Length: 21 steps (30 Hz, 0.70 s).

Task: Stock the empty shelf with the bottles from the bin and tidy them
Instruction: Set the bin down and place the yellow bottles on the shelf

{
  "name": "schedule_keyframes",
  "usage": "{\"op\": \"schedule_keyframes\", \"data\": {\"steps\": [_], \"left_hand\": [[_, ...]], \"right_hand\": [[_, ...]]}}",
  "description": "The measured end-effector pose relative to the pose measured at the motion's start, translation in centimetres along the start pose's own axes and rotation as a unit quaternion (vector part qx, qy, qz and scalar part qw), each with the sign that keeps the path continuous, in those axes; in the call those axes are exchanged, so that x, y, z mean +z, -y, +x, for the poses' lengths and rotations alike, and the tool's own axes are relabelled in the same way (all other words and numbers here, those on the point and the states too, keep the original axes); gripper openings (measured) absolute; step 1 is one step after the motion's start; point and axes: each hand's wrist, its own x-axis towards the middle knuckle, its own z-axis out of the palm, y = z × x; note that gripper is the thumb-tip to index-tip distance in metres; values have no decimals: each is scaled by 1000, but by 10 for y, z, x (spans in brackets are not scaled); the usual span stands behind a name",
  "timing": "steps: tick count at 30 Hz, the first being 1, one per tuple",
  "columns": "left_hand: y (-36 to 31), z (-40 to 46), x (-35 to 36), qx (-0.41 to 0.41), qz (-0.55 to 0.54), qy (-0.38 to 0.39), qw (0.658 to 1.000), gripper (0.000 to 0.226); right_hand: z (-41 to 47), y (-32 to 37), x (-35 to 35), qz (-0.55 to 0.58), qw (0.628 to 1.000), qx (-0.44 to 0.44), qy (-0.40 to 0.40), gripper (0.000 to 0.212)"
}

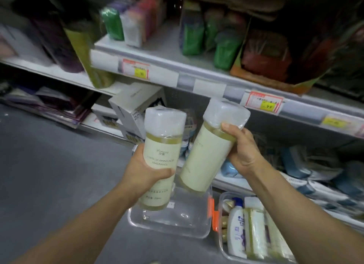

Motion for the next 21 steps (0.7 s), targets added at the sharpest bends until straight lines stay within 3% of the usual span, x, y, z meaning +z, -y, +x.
{"op": "schedule_keyframes", "data": {"steps": [2,4,6,14,19,21], "left_hand": [[-30,-14,-11,14,-2,2,1000,63],[-59,-27,-23,27,0,-1,1000,70],[-86,-38,-34,49,3,-12,999,76],[-193,-75,-72,137,7,-27,990,69],[-248,-93,-93,187,-5,-6,982,69],[-266,-99,-100,206,-10,-1,978,66]], "right_hand": [[-12,33,17,-20,1000,-15,8,76],[-24,66,33,-28,999,-34,13,47],[-36,97,48,-34,998,-52,12,35],[-81,214,99,-77,988,-135,-3,68],[-102,270,120,-65,984,-165,-6,63],[-107,289,127,-60,982,-177,-13,74]]}}
